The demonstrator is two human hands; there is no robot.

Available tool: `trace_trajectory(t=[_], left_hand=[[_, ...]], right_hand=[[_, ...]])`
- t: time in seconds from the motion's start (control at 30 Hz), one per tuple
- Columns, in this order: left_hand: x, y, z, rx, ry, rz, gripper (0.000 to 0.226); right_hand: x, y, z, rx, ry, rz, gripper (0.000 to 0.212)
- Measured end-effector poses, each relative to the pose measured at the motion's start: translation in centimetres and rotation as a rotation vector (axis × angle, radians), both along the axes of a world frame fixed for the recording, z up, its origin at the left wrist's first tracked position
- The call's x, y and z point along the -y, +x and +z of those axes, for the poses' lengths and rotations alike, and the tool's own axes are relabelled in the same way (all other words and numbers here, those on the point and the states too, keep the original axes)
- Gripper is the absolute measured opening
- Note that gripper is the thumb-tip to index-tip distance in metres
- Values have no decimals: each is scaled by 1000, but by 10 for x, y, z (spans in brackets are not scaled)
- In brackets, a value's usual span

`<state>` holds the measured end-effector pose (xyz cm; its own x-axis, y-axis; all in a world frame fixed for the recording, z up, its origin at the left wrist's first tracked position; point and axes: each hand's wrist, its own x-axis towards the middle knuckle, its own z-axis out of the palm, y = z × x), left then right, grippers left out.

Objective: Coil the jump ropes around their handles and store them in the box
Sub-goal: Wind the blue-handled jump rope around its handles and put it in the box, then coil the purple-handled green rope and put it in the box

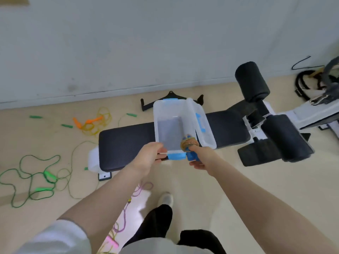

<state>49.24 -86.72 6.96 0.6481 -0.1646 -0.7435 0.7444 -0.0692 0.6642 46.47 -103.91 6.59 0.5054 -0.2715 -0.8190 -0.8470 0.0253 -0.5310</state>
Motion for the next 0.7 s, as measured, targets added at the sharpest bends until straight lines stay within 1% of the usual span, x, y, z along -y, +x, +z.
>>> trace_trajectory(t=[0.1,0.2,0.27,0.3,0.37,0.4,0.43,0.47,0.57,0.67,0.7], left_hand=[[7,44,-16,-3,110,6,22],[15,75,-40,-33,141,69,17],[18,87,-58,-77,152,141,16],[18,90,-66,-105,152,180,15],[20,92,-79,-146,137,245,14],[21,92,-83,-164,135,278,14],[23,92,-85,-184,139,310,13],[24,92,-86,-203,142,337,12],[29,91,-79,-253,151,399,9],[28,82,-63,-245,136,509,9],[26,77,-57,-233,135,543,10]], right_hand=[[11,50,-28,-48,-7,-28,25],[14,90,-65,-59,-7,-43,17],[15,109,-87,-68,-30,4,11],[17,116,-97,-76,-52,52,15],[22,123,-112,-91,-92,188,42],[24,125,-115,-106,-123,282,50],[27,128,-118,-117,-158,383,50],[31,130,-118,-126,-192,490,44],[38,140,-116,-96,-218,712,14],[32,151,-109,-13,-308,936,24],[26,154,-103,5,-321,985,21]])
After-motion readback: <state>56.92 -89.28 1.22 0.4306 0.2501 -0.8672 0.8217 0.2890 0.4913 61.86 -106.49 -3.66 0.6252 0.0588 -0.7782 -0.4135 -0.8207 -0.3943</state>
